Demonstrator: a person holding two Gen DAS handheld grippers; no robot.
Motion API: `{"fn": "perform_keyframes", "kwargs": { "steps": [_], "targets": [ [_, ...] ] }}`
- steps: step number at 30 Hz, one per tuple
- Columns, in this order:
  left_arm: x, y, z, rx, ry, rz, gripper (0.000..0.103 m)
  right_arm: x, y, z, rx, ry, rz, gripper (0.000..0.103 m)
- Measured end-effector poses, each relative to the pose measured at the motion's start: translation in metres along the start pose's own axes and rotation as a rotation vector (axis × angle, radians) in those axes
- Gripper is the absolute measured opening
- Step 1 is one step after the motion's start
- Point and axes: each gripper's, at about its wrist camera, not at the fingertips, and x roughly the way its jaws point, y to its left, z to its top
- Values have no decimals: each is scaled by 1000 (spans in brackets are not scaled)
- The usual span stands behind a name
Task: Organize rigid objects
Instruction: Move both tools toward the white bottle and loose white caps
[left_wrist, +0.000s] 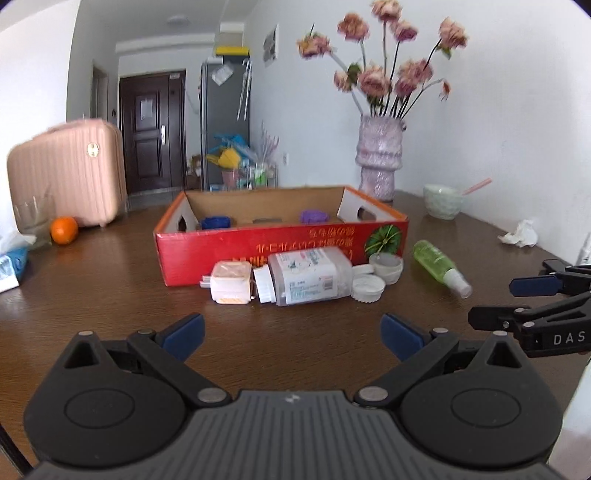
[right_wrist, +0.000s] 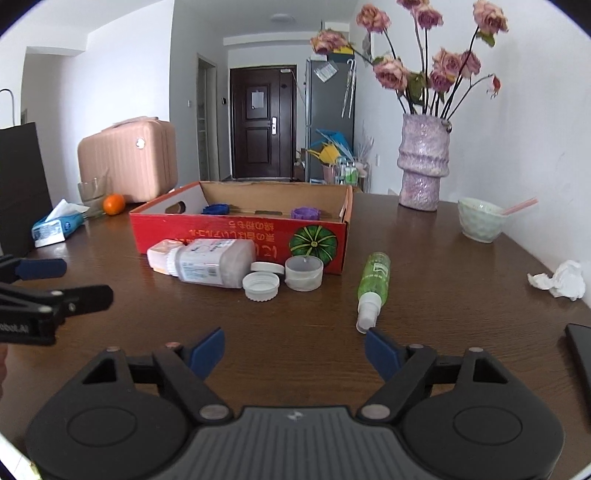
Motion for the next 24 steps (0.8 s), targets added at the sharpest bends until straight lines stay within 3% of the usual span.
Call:
{"fn": "perform_keyframes", "kwargs": {
  "steps": [5,9,16,24],
  "targets": [
    [44,18,10,-83,92,-20,100,24,1,8,-16,14,17,77],
    [74,37,19,-168,131,-24,71,46,4,17,-32,26,35,69],
    [106,51,30,-227,164,-39,47,88,11,33,-49,56,83,62],
    [111,62,33,-291,144,-108,37,118,21,37,-63,92,105,59]
  ]
}}
